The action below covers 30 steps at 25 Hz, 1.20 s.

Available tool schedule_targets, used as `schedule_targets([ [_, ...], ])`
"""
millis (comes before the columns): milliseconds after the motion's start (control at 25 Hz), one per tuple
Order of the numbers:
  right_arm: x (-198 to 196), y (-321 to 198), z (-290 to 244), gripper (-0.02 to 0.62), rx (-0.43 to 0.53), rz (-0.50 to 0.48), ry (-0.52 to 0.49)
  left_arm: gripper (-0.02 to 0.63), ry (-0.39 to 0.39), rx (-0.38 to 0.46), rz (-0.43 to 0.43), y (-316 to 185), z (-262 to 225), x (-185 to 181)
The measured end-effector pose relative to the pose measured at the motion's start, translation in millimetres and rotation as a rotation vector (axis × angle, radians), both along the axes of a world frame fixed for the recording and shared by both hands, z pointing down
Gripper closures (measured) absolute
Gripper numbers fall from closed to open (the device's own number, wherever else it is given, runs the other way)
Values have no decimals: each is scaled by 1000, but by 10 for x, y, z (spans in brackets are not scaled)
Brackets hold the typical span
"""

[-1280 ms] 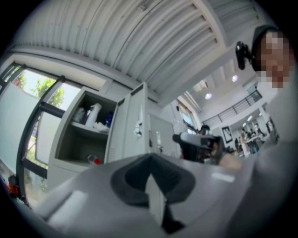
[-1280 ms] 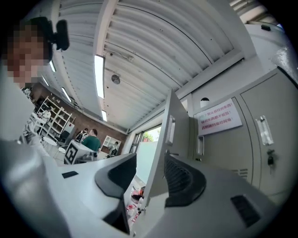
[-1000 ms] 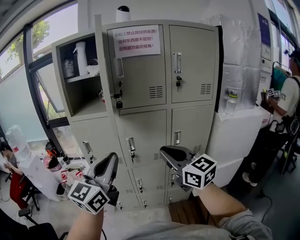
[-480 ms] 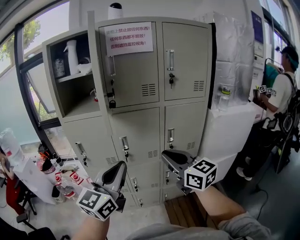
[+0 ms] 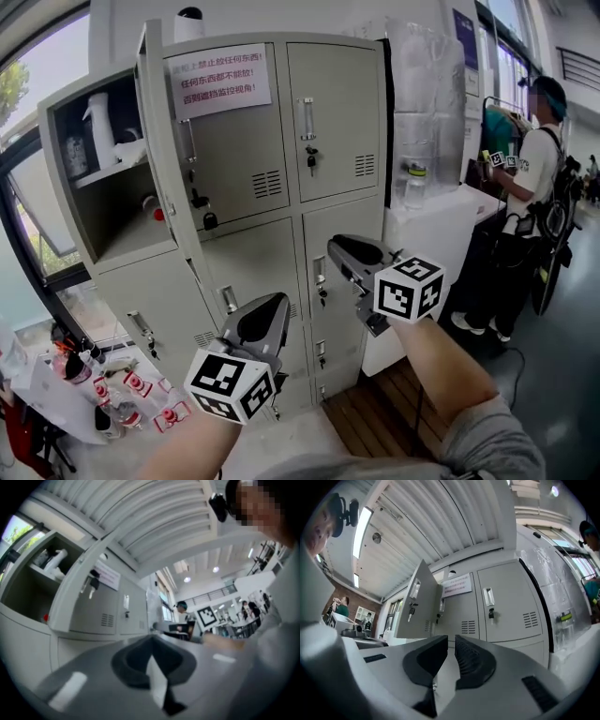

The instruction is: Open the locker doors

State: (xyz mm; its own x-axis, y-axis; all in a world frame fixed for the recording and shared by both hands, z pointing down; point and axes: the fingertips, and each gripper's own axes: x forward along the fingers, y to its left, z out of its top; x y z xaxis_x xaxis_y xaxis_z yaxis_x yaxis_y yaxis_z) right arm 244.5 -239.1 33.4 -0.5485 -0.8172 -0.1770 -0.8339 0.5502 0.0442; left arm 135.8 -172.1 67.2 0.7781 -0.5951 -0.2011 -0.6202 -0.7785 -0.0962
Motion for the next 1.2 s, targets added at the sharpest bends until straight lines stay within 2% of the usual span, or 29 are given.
schedule_targets([
  [120, 235, -219, -397, 572, 37, 13, 6, 601, 26, -6, -14, -244, -209, 316],
  [280, 411, -669, -789, 571, 80, -6, 56, 601, 96, 8, -87, -679, -529, 637],
  [440, 442, -1130, -1126, 566, 126, -19, 151, 601, 129, 51, -171, -1052, -763, 888],
  [560, 385, -1462, -1342, 526, 135, -35, 193, 601, 142, 52, -222, -1285, -807, 974],
  [800, 296, -2035, -1710, 485, 143, 7, 178, 601, 142, 59, -277, -1648, -855, 918],
  [960, 369, -2285, -1817, 472, 132, 84, 133, 601, 134, 63, -274, -1814, -874, 799],
  [1200, 301, -2462, -1839, 468, 121, 106, 139, 601, 134, 81, -250, -1930, -971, 643],
])
